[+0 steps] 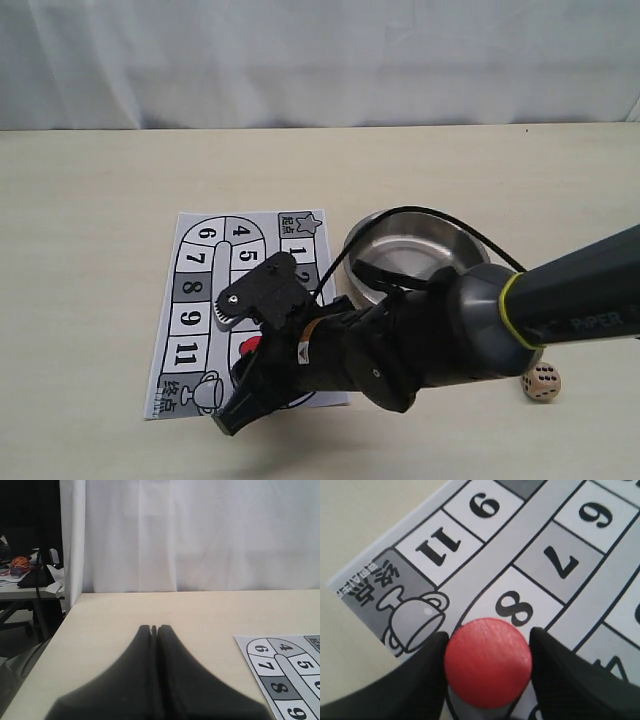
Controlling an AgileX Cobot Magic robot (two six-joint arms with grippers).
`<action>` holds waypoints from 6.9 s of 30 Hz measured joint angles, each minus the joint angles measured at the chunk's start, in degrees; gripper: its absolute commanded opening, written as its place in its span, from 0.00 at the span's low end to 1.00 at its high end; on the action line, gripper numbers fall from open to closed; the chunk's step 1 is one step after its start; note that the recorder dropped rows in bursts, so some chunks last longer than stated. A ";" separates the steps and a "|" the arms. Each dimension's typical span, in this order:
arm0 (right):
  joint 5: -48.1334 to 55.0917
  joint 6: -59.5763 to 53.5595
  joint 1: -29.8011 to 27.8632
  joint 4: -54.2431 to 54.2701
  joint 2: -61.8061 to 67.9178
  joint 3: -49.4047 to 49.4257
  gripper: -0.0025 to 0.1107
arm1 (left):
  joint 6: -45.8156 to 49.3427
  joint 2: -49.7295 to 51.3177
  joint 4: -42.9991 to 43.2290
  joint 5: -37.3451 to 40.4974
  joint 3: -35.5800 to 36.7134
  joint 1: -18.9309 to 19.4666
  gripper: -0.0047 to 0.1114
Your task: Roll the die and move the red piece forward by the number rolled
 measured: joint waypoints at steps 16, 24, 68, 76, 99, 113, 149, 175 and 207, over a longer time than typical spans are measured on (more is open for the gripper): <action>-0.27 0.19 0.00 0.19 -4.50 0.00 0.57 | 0.00 0.00 0.00 0.00 0.00 0.00 0.04; 3.30 1.05 -1.85 3.68 -8.43 -0.24 0.57 | 0.00 0.00 0.00 0.00 0.00 0.00 0.04; 34.36 -0.26 -44.31 -0.25 -9.13 -11.52 0.06 | 0.00 0.00 0.00 0.00 0.00 0.00 0.04; 36.78 2.00 -44.40 -5.64 -9.13 -12.14 0.06 | 0.00 0.00 0.00 0.00 0.00 0.00 0.04; 48.71 2.78 -44.40 -6.43 -18.21 -12.14 0.06 | 0.00 0.00 0.00 0.00 0.00 0.00 0.04; 53.25 2.78 -44.44 -6.43 -43.28 -6.74 0.06 | 0.00 0.00 0.00 0.00 0.00 0.00 0.04; 53.83 2.78 -44.44 -6.43 -106.70 -2.54 0.06 | 0.00 0.00 0.00 0.00 0.00 0.00 0.04; 50.67 2.78 -44.44 -6.81 -111.83 12.08 0.06 | 0.00 0.00 0.00 0.00 0.00 0.00 0.04; 9.13 1.04 -44.44 -6.40 -111.73 51.53 0.06 | 0.00 0.00 0.00 0.00 0.00 0.00 0.04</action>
